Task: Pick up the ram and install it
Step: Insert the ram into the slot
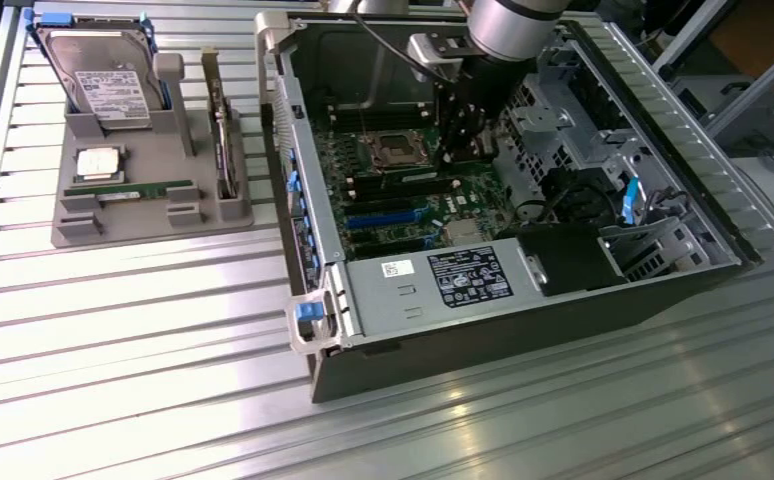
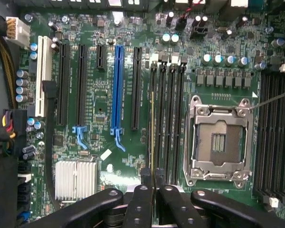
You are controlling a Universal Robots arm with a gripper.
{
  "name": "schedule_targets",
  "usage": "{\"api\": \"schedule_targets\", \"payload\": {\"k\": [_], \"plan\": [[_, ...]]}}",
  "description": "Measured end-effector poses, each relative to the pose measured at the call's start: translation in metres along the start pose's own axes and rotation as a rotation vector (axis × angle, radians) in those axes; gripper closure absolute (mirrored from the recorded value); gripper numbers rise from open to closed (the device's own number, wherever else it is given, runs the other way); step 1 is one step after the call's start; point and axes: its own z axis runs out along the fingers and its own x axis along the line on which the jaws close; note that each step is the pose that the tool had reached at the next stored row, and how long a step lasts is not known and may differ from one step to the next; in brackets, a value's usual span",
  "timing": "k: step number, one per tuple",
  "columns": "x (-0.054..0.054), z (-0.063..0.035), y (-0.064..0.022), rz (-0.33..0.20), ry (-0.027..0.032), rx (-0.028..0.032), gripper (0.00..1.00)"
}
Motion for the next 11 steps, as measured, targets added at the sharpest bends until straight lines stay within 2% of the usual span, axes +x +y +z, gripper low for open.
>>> {"api": "schedule_targets", "payload": {"k": [6,11], "plan": [[-0.001,0.0009,0.0171,0.000,0.0000,0.0000,0.88],[-0.001,0.0032,0.0212,0.030,-0.0012,-0.0004,0.88]]}}
